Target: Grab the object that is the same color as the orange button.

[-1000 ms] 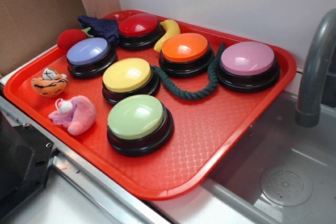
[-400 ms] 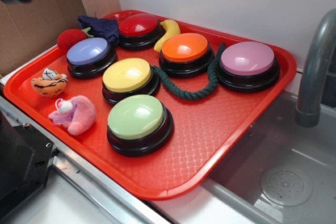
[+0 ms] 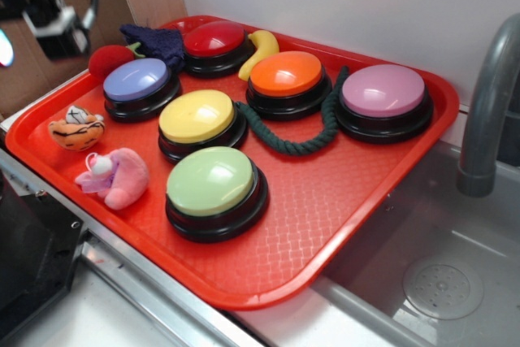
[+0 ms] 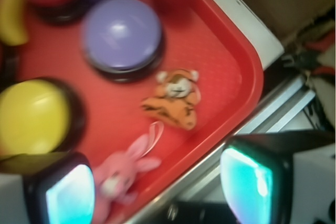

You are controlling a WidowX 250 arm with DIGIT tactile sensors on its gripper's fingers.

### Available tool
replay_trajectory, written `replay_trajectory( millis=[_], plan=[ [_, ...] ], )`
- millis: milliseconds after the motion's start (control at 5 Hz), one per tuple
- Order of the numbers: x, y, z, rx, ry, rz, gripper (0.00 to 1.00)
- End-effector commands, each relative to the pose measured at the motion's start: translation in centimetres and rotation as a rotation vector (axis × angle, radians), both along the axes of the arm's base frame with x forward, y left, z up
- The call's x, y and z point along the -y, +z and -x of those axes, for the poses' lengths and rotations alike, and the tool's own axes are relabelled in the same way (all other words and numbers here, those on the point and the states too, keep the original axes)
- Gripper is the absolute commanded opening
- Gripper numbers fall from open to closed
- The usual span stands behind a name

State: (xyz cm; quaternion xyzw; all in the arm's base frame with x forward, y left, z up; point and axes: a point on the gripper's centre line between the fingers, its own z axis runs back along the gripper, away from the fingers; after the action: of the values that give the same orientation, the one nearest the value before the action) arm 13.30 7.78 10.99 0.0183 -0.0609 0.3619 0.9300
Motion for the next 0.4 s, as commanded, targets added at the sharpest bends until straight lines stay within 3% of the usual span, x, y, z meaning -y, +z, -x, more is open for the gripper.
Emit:
replay_trajectory(
  millis=[0,200],
  plan=[
    [-2.8,-4.4,0.3,0.054,0.165,-0.111,1.00],
    [-3.6,-6.2,0.0,0.034,0.171,-0.116,1.00]
  ],
)
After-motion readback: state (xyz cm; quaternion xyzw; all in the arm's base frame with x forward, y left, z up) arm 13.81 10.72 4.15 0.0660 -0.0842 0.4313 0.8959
